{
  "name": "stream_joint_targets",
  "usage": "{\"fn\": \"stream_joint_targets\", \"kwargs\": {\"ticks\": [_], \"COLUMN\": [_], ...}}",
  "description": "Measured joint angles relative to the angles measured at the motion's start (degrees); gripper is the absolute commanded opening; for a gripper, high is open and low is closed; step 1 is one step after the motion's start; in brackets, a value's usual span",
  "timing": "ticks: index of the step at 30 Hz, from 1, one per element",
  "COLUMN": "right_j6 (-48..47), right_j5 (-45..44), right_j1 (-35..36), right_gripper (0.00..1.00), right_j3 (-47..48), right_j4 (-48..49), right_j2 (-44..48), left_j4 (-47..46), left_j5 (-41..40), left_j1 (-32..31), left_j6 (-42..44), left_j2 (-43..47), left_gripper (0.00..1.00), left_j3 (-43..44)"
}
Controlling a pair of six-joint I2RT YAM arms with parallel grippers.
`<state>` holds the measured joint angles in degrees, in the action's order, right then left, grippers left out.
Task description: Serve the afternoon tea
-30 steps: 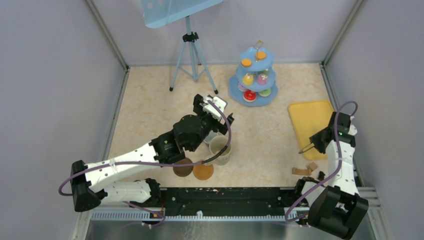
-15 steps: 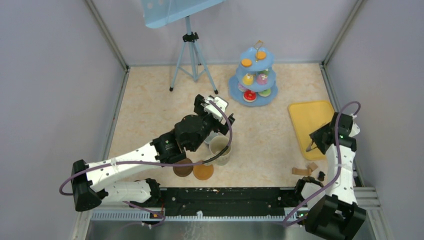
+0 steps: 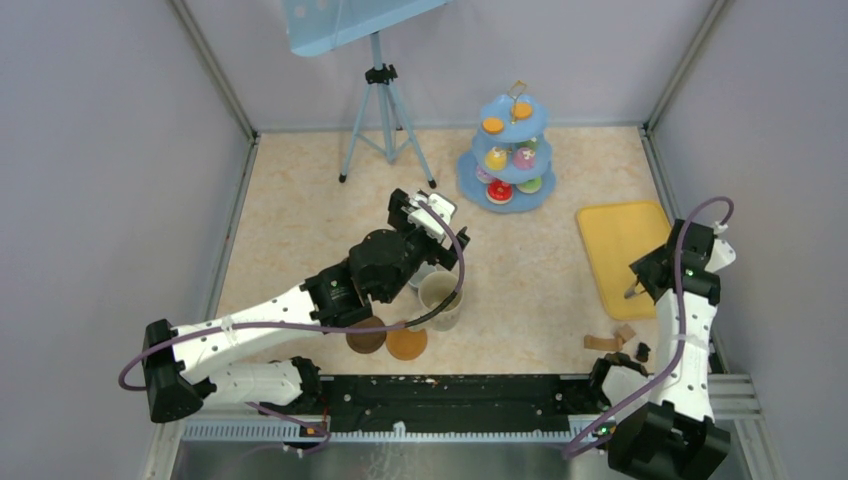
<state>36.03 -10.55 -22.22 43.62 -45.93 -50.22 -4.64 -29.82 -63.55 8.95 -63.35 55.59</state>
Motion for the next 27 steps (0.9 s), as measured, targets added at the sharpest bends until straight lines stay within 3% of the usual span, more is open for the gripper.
{"fn": "stream_joint_targets", "kwargs": {"ticks": [17, 27], "right_j6": [7.63, 9.16], "right_j5": [-3.61, -3.30], "right_j1": [-0.96, -6.49], "right_gripper": [0.55, 0.58], "right_j3": [-1.66, -3.23], "right_j4": [-1.95, -2.05], "right_j2": [4.98, 5.66], "left_j4": [-0.02, -0.02], "left_j5": [0.00, -0.02], "left_j1": [-0.42, -0.81], "left_j6": [0.00, 0.04], "left_j2": [0.15, 0.22], "left_gripper": [0.99, 0.99], "left_j3": [0.00, 0.00]}}
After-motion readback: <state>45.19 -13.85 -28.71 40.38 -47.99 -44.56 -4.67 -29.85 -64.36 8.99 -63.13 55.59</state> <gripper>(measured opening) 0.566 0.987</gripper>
